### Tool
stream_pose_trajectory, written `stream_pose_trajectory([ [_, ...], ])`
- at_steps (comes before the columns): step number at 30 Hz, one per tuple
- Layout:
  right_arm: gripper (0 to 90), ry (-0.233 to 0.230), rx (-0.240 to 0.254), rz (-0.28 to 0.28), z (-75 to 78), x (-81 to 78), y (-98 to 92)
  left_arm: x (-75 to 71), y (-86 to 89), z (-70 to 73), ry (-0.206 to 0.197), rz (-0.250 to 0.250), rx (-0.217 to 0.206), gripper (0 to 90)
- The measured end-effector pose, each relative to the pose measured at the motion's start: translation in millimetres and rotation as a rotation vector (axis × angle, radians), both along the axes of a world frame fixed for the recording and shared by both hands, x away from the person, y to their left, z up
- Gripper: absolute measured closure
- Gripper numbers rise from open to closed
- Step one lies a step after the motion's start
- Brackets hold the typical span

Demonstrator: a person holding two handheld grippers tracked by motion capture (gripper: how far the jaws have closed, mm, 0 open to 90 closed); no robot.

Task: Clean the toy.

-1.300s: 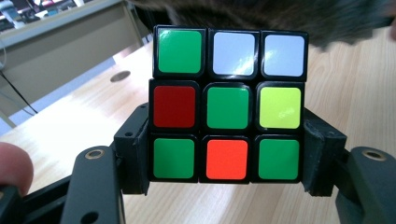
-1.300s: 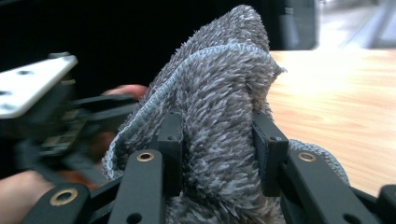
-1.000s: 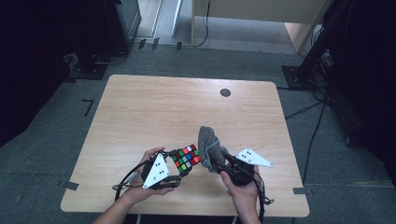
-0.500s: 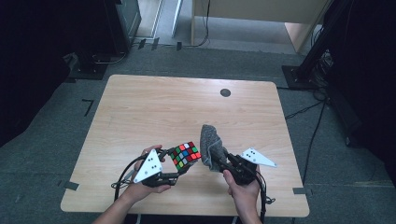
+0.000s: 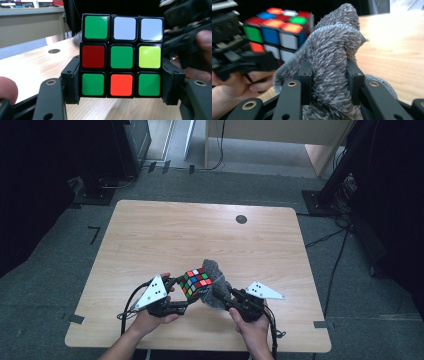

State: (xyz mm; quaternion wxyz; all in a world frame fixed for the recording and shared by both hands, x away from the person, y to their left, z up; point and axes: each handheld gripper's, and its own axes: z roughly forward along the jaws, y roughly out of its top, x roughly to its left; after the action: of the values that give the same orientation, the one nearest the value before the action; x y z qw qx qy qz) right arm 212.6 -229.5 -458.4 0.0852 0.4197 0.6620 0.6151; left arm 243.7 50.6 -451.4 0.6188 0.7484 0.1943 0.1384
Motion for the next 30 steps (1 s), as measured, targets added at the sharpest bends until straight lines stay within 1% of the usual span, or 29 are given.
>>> stream_pose_trajectory([
  [1,65.3,-0.006,-0.001,0.021,-1.2,-0.3,2.8,0.3,-0.5,-0.4,-0.001,0.005,0.009,33.9],
  [2,65.3,0.001,-0.011,0.049,-3.1,-0.1,6.5,0.8,0.0,-0.6,0.001,0.009,0.012,33.9],
  [3,65.2,0.014,-0.042,0.073,-5.5,1.2,10.3,1.2,0.9,-0.6,-0.001,0.012,0.014,33.9],
  [4,65.0,0.035,-0.088,0.096,-8.0,3.8,12.9,1.5,1.5,-0.3,-0.002,0.016,0.013,33.9],
  [5,64.9,0.055,-0.144,0.090,-9.7,5.9,14.1,1.9,2.0,0.1,-0.001,0.018,0.009,33.9],
  [6,64.9,0.054,-0.185,0.050,-11.2,7.1,13.2,2.2,2.6,0.6,0.000,0.018,0.008,33.9],
  [7,64.7,0.050,-0.217,0.005,-12.5,8.4,10.3,2.1,2.6,0.6,-0.002,0.020,0.008,33.9],
  [9,63.9,0.042,-0.293,-0.086,-15.6,11.8,1.7,1.9,2.0,0.0,-0.011,0.025,0.023,33.9],
  [10,63.1,0.051,-0.309,-0.127,-17.5,13.8,-3.9,1.6,1.2,-0.7,-0.019,0.030,0.035,33.9],
  [12,59.4,0.067,-0.330,-0.192,-21.8,18.5,-15.4,0.7,-0.9,-2.0,-0.036,0.043,0.062,33.9],
  [14,54.5,0.065,-0.384,-0.263,-25.1,22.2,-23.7,-0.4,-3.2,-3.5,-0.056,0.049,0.091,33.9],
  [15,52.5,0.075,-0.400,-0.282,-26.3,24.2,-27.6,-1.0,-4.4,-4.5,-0.061,0.053,0.100,33.9],
  [17,48.0,0.099,-0.395,-0.300,-27.6,27.6,-35.7,-1.7,-6.0,-6.3,-0.071,0.052,0.120,33.9],
  [19,43.5,0.096,-0.373,-0.329,-24.8,27.4,-41.6,-1.7,-7.1,-7.4,-0.073,0.054,0.131,33.9],
  [20,40.8,0.088,-0.362,-0.340,-21.7,26.4,-43.0,-1.6,-7.4,-7.9,-0.076,0.055,0.136,33.9],
  [21,38.2,0.074,-0.339,-0.349,-17.3,24.5,-43.4,-1.5,-7.7,-8.2,-0.080,0.057,0.141,33.9],
  [22,37.1,0.047,-0.316,-0.354,-11.9,22.1,-42.9,-1.5,-8.0,-8.6,-0.083,0.061,0.146,33.9],
  [23,35.9,0.022,-0.293,-0.349,-5.6,18.8,-41.1,-1.4,-8.2,-9.1,-0.087,0.063,0.151,33.9],
  [24,33.9,-0.004,-0.268,-0.336,0.9,15.3,-38.1,-1.2,-8.4,-9.7,-0.089,0.064,0.158,33.9],
  [26,32.5,-0.038,-0.226,-0.300,12.9,8.4,-29.8,-1.1,-9.2,-11.3,-0.093,0.069,0.168,33.9],
  [27,31.7,-0.045,-0.183,-0.261,17.6,5.1,-25.1,-1.3,-9.9,-12.2,-0.096,0.069,0.175,33.9],
  [28,30.1,-0.042,-0.142,-0.214,21.2,2.8,-20.0,-1.7,-11.1,-13.3,-0.104,0.070,0.185,33.9],
  [30,26.9,-0.011,-0.073,-0.125,25.3,-0.5,-8.9,-3.7,-14.3,-15.5,-0.121,0.071,0.206,33.9],
])
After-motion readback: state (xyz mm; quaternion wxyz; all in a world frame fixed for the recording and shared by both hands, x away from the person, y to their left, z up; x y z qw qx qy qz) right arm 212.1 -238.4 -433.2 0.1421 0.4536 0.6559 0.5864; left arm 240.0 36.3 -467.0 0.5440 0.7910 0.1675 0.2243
